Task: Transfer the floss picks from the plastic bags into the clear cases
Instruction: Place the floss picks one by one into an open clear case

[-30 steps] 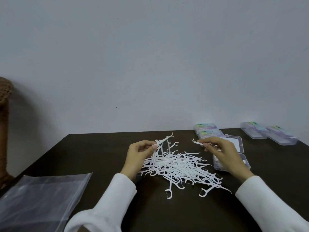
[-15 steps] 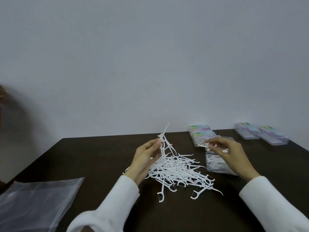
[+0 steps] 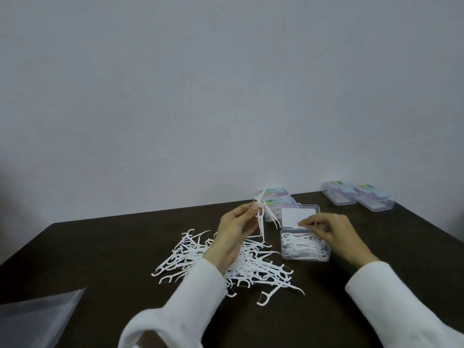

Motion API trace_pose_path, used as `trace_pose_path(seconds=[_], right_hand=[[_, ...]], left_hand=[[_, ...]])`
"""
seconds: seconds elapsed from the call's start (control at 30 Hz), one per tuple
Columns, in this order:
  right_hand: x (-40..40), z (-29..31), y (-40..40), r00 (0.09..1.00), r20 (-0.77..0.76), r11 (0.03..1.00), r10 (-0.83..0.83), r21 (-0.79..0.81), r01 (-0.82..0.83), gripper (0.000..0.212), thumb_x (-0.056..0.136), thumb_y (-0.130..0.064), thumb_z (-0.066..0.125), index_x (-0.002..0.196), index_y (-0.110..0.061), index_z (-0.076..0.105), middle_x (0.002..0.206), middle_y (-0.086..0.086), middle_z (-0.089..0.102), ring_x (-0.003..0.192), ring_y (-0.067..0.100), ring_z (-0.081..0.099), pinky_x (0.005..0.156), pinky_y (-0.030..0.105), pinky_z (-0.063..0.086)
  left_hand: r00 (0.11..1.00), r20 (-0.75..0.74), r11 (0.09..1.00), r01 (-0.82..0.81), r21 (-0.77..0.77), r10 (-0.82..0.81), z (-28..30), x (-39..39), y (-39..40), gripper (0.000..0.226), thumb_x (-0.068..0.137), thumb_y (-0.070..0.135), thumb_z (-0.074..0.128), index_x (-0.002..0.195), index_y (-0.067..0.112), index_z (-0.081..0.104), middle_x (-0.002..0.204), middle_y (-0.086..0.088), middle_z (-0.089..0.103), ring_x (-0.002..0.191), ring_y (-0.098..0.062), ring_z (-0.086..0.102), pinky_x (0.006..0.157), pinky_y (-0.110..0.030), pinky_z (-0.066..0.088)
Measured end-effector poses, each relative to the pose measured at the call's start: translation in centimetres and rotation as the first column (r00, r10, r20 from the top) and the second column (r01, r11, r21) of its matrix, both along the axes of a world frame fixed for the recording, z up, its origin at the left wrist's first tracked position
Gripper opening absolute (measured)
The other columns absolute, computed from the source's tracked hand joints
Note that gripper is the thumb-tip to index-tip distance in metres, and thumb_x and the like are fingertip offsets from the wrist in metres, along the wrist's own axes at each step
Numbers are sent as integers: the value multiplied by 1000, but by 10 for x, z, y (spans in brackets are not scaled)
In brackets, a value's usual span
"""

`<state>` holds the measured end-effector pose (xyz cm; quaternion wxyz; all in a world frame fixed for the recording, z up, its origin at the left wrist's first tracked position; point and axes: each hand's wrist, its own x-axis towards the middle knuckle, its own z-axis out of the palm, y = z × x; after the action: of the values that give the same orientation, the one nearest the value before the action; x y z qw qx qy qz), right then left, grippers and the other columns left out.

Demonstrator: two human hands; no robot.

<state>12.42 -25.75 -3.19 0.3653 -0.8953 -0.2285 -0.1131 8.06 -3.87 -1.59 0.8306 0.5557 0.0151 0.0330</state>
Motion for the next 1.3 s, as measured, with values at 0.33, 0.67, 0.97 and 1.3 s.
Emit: trace_pose_path(seconds=[0.33,0.67,0.97,1.3], right_hand=[[1,-2,-2,999,11,999,44,-18,-44,16,88,-14,61,98,-21,71,93,-19,62,83,-11,55,76,3,41],[9,-8,-34,994,-75,996,-76,-53,72,11,84,-16,66,90,-25,68,89,-5,66,82,2,59,68,11,45],[10,-11,-27,999,-39,998,-33,-53,31,12,80,-21,70,86,-31,70,89,-10,65,81,4,59,74,17,50],[-4,-1,3,967,-162,886,198,452,-106,40,86,-14,63,121,-31,52,114,-16,60,105,-1,58,85,12,46]], left_hand=[[998,15,998,53,-36,-53,4,27,-16,18,88,7,60,104,1,65,96,-10,68,80,-14,66,72,-22,56],[997,-9,997,77,-25,-78,0,34,-21,14,88,8,60,100,7,67,95,-7,69,86,-15,63,79,-24,57],[996,-18,996,92,-19,-92,-3,35,-24,15,88,11,61,101,7,67,92,-4,69,86,-14,62,79,-22,55],[980,-4,967,196,162,-198,-4,31,-35,16,87,12,64,100,6,70,93,-7,70,87,-16,64,85,-27,54]])
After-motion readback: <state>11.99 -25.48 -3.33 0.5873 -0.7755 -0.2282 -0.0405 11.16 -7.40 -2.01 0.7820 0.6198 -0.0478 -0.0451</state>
